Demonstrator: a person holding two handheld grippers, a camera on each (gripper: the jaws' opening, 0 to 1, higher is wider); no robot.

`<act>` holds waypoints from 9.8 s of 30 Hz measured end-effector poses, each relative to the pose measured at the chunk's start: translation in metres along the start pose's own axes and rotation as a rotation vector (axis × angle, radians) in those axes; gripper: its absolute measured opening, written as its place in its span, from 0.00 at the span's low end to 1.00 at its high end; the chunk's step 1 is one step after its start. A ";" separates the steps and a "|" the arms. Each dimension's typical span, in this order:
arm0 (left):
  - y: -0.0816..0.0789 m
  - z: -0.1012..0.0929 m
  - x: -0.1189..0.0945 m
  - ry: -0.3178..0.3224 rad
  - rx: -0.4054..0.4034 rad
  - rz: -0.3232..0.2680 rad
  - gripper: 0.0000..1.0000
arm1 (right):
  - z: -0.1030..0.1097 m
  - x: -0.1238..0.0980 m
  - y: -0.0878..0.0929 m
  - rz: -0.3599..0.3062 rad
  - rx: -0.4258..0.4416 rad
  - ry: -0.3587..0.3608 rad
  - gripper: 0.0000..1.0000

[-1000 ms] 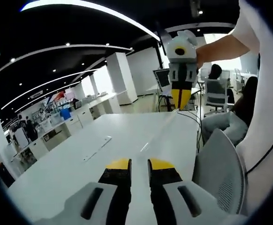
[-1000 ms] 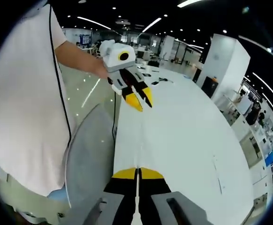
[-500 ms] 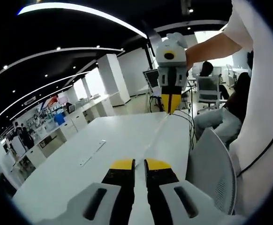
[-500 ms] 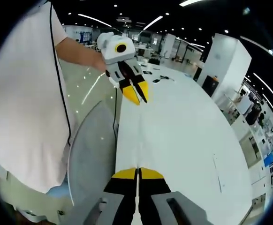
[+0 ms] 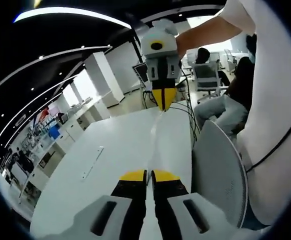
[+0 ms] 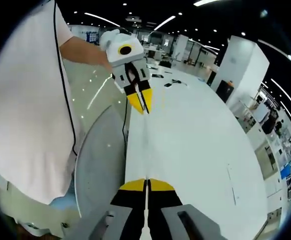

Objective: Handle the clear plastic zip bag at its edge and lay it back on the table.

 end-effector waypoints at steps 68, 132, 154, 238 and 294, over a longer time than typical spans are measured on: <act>-0.002 -0.002 0.005 0.101 0.027 0.139 0.00 | 0.011 0.028 -0.059 -0.179 -0.014 -0.026 0.18; -0.011 -0.001 0.003 0.108 0.047 0.131 0.00 | 0.028 0.068 -0.086 -0.182 -0.154 -0.054 0.00; -0.011 -0.003 0.001 0.109 0.058 0.125 0.00 | 0.029 0.067 -0.084 -0.176 -0.152 -0.044 0.00; 0.028 0.086 0.049 0.094 0.110 0.026 0.00 | -0.081 0.091 -0.090 -0.227 -0.035 -0.039 0.03; 0.045 0.095 0.058 0.104 0.078 0.029 0.00 | -0.103 0.088 -0.071 -0.191 -0.031 -0.018 0.00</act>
Point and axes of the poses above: the point that each gripper's makers call its tool centre point, and the gripper's own axes: x roughly forward along the fingers, z roughly to its left, y roughly out of its underside, the point moved 1 cm from there along -x, roughly backward along the fingers, and after that the axes turned 14 degrees about x, right-handed, at the moved point
